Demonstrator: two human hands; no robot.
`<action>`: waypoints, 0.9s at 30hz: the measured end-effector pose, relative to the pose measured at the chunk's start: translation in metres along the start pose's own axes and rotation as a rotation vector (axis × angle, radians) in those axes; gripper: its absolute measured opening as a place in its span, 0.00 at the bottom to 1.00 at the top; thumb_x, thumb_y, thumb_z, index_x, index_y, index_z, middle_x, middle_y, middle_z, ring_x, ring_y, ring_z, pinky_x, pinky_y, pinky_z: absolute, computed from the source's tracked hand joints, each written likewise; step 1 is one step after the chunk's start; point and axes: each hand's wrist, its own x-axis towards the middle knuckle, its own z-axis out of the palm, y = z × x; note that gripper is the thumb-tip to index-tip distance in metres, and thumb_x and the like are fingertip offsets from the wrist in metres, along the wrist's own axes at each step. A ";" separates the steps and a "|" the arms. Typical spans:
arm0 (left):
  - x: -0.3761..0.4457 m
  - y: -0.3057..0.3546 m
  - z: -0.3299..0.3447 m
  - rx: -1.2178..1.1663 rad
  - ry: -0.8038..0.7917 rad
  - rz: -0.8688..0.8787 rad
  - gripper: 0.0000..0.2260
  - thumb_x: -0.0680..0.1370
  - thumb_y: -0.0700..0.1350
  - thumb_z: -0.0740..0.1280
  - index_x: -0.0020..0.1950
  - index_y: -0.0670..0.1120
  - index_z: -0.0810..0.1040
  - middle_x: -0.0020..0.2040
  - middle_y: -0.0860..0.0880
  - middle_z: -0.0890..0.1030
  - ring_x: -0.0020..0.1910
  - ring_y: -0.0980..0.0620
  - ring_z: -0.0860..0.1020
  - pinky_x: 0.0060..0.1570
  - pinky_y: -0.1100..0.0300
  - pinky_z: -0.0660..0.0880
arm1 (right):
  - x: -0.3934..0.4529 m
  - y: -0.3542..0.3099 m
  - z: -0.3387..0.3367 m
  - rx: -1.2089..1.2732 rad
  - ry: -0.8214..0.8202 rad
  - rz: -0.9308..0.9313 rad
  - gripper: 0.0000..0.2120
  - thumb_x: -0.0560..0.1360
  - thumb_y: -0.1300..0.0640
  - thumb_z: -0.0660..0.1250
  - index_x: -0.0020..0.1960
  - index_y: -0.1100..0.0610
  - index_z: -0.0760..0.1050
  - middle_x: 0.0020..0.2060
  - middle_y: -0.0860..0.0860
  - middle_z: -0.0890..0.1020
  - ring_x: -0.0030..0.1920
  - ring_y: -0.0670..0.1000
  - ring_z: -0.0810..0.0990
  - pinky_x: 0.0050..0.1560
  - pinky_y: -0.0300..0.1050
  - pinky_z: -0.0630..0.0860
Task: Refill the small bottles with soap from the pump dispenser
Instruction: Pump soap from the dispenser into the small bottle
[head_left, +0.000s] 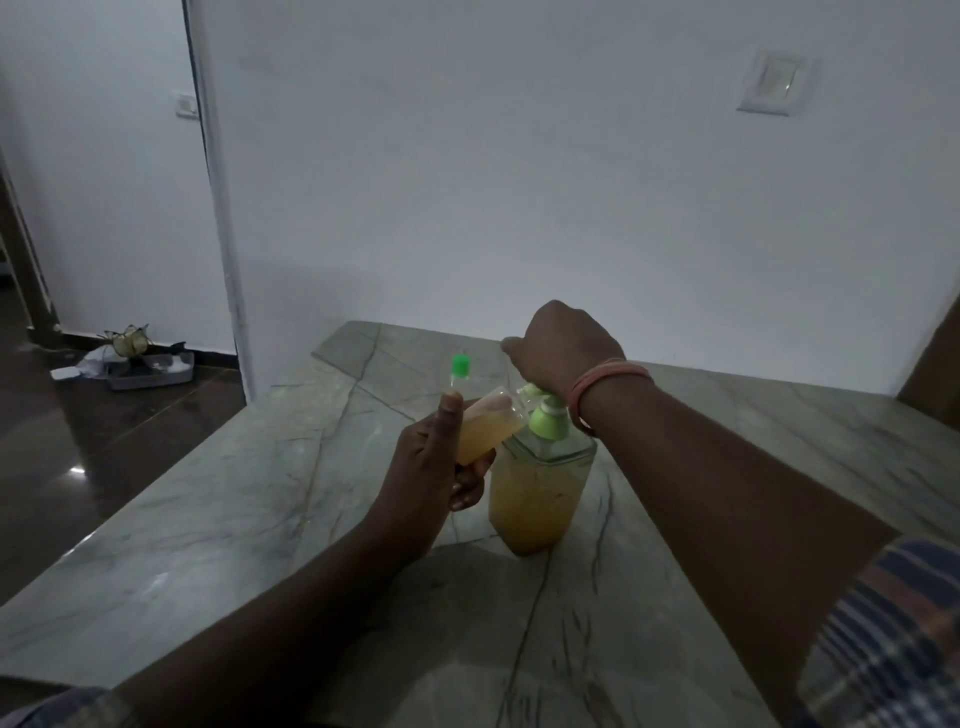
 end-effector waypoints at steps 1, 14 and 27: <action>0.001 -0.001 0.000 0.003 0.000 -0.004 0.24 0.74 0.66 0.57 0.59 0.53 0.78 0.32 0.46 0.75 0.25 0.54 0.69 0.25 0.62 0.67 | -0.001 0.002 0.002 0.033 0.002 0.018 0.13 0.73 0.50 0.66 0.33 0.55 0.72 0.31 0.51 0.78 0.34 0.53 0.77 0.32 0.42 0.69; 0.004 -0.004 -0.002 0.012 0.005 -0.019 0.23 0.77 0.63 0.55 0.61 0.49 0.77 0.32 0.47 0.74 0.25 0.55 0.69 0.25 0.62 0.67 | 0.001 0.002 0.007 0.058 -0.010 0.031 0.13 0.73 0.50 0.66 0.33 0.56 0.74 0.32 0.51 0.80 0.34 0.54 0.80 0.31 0.41 0.69; 0.002 -0.003 -0.005 0.012 0.000 0.010 0.21 0.79 0.61 0.56 0.58 0.48 0.78 0.31 0.48 0.74 0.25 0.53 0.69 0.25 0.61 0.67 | 0.000 0.002 0.004 0.001 -0.023 0.041 0.12 0.72 0.50 0.67 0.34 0.55 0.72 0.32 0.52 0.78 0.35 0.55 0.79 0.31 0.41 0.67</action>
